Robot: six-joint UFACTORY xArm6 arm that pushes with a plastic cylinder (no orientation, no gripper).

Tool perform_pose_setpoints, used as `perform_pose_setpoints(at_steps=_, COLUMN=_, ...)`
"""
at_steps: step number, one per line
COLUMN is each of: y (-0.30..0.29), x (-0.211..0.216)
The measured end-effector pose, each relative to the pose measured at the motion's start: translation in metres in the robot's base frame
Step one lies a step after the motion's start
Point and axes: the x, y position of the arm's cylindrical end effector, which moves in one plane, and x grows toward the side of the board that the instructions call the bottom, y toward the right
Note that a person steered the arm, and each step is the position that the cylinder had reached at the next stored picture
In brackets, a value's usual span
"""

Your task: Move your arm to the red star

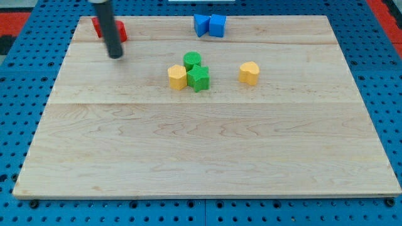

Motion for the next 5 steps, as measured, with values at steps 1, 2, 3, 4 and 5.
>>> perform_pose_setpoints(at_steps=1, y=-0.070, x=0.000)
perform_pose_setpoints(at_steps=2, y=-0.095, x=-0.005)
perform_pose_setpoints(at_steps=3, y=-0.095, x=-0.030)
perform_pose_setpoints(at_steps=4, y=-0.092, x=-0.065)
perform_pose_setpoints(at_steps=5, y=-0.083, x=-0.103)
